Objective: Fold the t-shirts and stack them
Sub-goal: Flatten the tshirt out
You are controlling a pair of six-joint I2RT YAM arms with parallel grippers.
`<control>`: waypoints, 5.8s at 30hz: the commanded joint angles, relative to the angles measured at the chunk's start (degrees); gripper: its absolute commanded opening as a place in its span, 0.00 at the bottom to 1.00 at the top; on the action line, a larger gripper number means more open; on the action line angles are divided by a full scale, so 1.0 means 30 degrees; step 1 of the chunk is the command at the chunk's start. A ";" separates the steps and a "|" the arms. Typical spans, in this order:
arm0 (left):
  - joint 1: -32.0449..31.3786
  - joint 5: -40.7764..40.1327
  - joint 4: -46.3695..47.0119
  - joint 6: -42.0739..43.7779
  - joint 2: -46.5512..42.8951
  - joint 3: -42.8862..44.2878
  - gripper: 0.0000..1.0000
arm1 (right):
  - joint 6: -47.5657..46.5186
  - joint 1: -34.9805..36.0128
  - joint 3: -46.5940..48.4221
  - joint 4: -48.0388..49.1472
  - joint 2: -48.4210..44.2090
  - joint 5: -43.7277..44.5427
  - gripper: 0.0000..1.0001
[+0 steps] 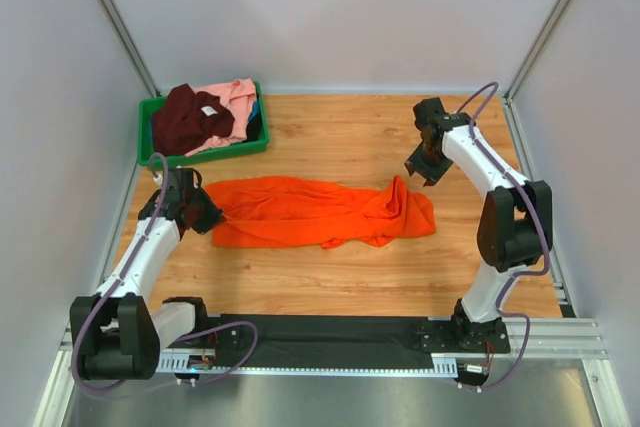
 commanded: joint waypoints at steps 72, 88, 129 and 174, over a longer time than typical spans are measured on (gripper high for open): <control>-0.0178 -0.0288 -0.3249 0.0220 -0.4182 0.7446 0.00 | -0.1498 -0.0741 1.0137 -0.5839 -0.1567 0.5240 0.00; -0.1379 0.3170 -0.8817 -0.1625 -0.8341 1.9842 0.00 | -0.3817 -0.0712 1.1310 -0.2270 -1.7654 -0.3572 0.00; 0.0611 0.4370 -1.2572 -0.2712 -0.9136 2.5096 0.00 | -0.1616 -0.0829 1.3801 -0.0275 -2.0477 -0.4369 0.00; 0.0642 -0.3743 0.2293 0.3707 0.3058 1.5097 0.00 | -1.2340 -0.1034 0.9667 0.9515 -0.1922 -0.5218 0.00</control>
